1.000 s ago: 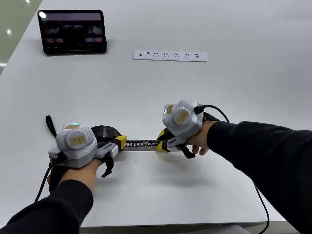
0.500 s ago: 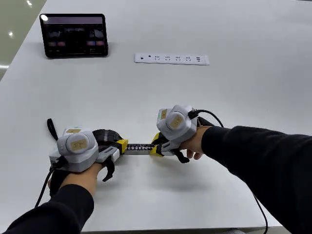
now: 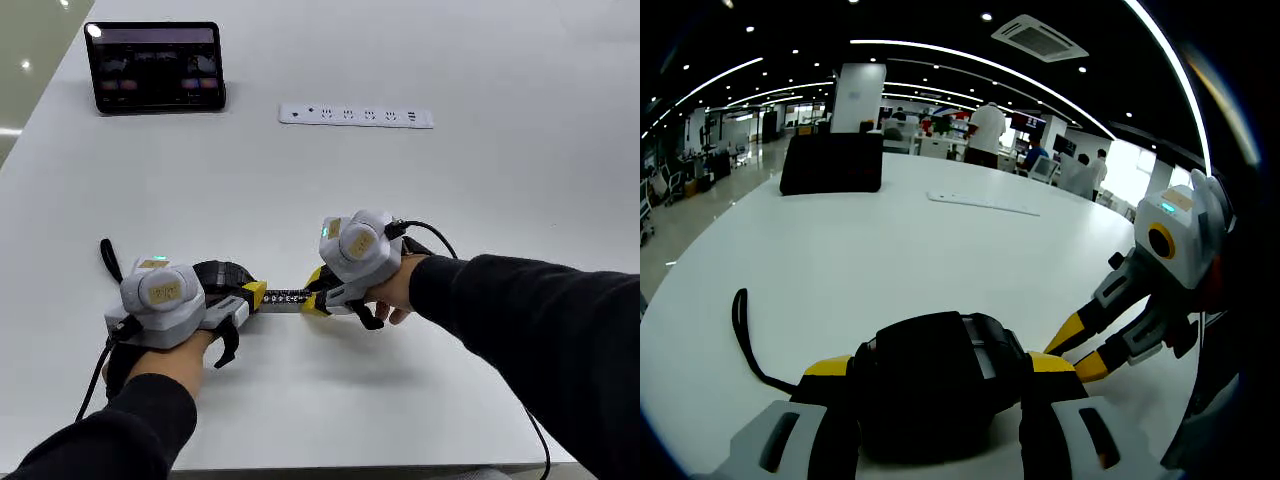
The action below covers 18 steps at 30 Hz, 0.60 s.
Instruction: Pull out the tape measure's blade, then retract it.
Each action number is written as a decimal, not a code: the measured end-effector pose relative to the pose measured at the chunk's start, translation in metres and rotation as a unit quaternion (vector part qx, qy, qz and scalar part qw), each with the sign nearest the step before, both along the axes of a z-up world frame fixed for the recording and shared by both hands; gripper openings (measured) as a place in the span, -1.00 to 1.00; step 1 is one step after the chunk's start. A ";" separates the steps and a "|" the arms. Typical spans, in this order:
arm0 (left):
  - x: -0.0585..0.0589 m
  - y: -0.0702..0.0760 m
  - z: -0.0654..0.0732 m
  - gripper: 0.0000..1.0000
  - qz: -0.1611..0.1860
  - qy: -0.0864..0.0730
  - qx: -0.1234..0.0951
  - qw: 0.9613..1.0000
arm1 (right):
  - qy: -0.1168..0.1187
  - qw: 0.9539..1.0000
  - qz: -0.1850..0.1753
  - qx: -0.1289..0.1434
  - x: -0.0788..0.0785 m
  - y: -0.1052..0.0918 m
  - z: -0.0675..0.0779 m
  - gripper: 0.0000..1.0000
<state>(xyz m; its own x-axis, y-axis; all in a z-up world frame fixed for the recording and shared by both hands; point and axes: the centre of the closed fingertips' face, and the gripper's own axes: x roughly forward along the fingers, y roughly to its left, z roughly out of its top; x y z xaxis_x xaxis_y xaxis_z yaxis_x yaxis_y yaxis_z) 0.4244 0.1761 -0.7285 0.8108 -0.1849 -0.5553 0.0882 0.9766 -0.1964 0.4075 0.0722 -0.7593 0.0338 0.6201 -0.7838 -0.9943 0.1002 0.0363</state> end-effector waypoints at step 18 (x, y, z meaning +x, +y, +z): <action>0.000 0.000 0.001 0.22 0.001 0.001 -0.003 1.000 | 0.000 1.000 0.004 0.007 -0.003 0.021 0.000 -0.78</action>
<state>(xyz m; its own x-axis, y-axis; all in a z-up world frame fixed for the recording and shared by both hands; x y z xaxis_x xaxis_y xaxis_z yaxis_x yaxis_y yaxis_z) 0.4240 0.1756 -0.7279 0.8104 -0.1866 -0.5553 0.0861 0.9755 -0.2023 0.4046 0.0933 -0.7598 0.0282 0.6319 -0.7745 -0.9951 0.0915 0.0384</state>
